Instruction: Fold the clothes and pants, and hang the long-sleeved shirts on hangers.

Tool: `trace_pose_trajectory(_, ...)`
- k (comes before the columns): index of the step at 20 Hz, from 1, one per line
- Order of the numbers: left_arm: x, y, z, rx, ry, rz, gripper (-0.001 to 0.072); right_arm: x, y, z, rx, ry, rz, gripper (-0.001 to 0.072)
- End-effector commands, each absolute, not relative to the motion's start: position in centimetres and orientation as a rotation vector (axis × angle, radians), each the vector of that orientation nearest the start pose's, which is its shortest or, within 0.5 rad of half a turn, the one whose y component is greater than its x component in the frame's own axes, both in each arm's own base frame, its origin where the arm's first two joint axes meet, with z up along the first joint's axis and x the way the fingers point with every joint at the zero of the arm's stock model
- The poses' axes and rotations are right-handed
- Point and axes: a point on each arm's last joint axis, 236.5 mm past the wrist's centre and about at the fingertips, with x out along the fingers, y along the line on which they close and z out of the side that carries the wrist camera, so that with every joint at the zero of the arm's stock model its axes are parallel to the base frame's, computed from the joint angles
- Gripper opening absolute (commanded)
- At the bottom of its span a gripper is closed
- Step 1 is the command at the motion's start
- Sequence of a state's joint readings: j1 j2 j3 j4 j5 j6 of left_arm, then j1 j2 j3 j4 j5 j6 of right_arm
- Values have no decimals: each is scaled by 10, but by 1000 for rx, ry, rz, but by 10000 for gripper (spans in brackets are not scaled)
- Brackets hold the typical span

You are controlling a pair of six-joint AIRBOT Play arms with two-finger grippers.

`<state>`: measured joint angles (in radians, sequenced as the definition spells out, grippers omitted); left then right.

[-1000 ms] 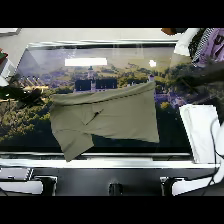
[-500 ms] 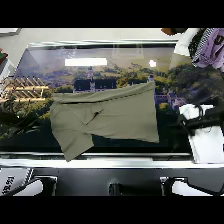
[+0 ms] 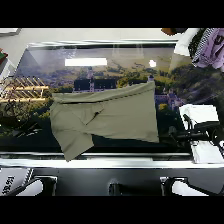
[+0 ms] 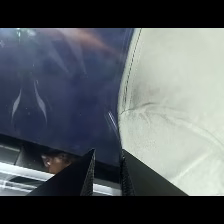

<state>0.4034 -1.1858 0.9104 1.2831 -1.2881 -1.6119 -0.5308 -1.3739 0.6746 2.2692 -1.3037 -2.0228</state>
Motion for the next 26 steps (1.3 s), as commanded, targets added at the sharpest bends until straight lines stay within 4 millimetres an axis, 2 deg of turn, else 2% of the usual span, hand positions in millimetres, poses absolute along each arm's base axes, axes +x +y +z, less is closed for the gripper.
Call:
trace_pose_trajectory(1, 289, 54, -37, -615, 1449, 197, 196, 261, 16, -103, 889, 1499, 240, 490)
trace_pose_trajectory(3, 291, 55, -36, -614, 1442, 198, 196, 264, 19, -105, 870, 1496, 241, 490)
trace_pose_trajectory(7, 291, 55, -37, -614, 1442, 199, 196, 255, 54, -118, 790, 1605, 287, 491)
trace_pose_trajectory(10, 290, 56, -37, -614, 1444, 200, 195, 253, 65, -118, 778, 1627, 299, 480)
trace_pose_trajectory(11, 289, 56, -37, -610, 1448, 203, 197, 251, 67, -117, 785, 1637, 303, 401)
trace_pose_trajectory(12, 287, 57, -37, -610, 1453, 207, 197, 247, 69, -114, 790, 1656, 317, 362)
trace_pose_trajectory(13, 287, 58, -38, -614, 1454, 211, 198, 244, 70, -113, 791, 1668, 326, 361)
trace_pose_trajectory(14, 285, 59, -39, -617, 1457, 214, 205, 244, 70, -113, 790, 1667, 325, 329)
trace_pose_trajectory(15, 281, 64, -42, -606, 1463, 210, 207, 247, 68, -115, 786, 1656, 314, 242)
trace_pose_trajectory(16, 275, 69, -45, -613, 1466, 218, 207, 249, 67, -117, 782, 1645, 304, 122)
trace_pose_trajectory(17, 269, 76, -48, -637, 1458, 237, 227, 250, 67, -117, 783, 1642, 303, 35)
trace_pose_trajectory(18, 265, 80, -50, -655, 1440, 230, 363, 249, 67, -116, 783, 1645, 306, 33)
trace_pose_trajectory(19, 261, 82, -50, -692, 1410, 213, 445, 248, 68, -116, 784, 1650, 310, 32)
trace_pose_trajectory(21, 272, 78, -42, -827, 1280, 130, 452, 247, 67, -116, 781, 1652, 310, 32)
trace_pose_trajectory(22, 281, 74, -35, -912, 1201, 88, 483, 248, 67, -116, 781, 1651, 309, 32)
trace_pose_trajectory(23, 288, 72, -30, -971, 1130, 39, 608, 248, 67, -116, 781, 1652, 310, 32)
trace_pose_trajectory(24, 292, 70, -30, -1001, 1092, 12, 678, 248, 67, -116, 782, 1652, 310, 32)
trace_pose_trajectory(26, 290, 66, -41, -991, 1084, 0, 678, 248, 67, -116, 781, 1652, 310, 32)
